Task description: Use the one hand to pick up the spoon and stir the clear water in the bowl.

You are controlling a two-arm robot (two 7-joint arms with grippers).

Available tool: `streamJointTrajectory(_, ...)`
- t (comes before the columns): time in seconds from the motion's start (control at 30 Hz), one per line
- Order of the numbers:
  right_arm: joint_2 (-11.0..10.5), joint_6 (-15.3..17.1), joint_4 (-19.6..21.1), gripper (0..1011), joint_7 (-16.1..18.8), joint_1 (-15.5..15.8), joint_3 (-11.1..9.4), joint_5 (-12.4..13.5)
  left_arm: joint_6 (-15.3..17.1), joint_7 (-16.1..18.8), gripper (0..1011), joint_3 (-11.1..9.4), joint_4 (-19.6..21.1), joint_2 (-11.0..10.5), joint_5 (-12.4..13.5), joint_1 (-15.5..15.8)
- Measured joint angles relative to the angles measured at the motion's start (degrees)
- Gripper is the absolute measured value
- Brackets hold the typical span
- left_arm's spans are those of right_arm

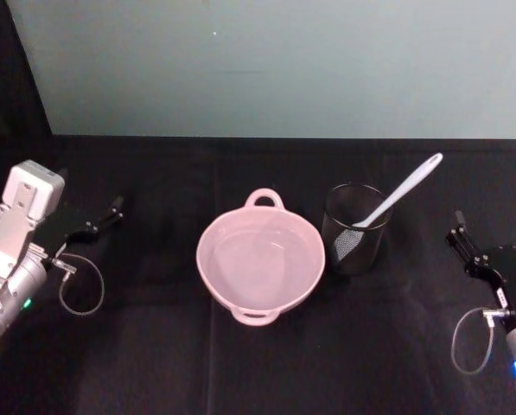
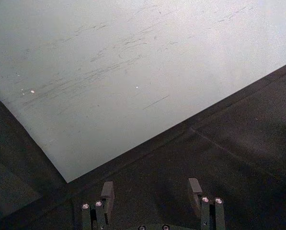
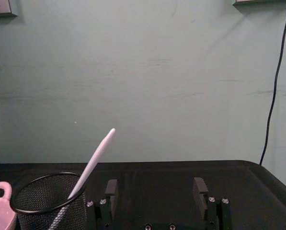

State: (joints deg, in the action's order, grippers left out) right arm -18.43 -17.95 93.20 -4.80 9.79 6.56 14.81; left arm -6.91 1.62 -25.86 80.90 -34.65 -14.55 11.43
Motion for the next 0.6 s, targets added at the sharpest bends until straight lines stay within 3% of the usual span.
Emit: streamJointTrajectory(0.6, 0.0, 0.03, 0.01, 1002, -0.04, 0.0, 0.0, -0.02, 0.0, 0.0, 1011, 0.0, 0.0, 0.0, 0.0, 0.0)
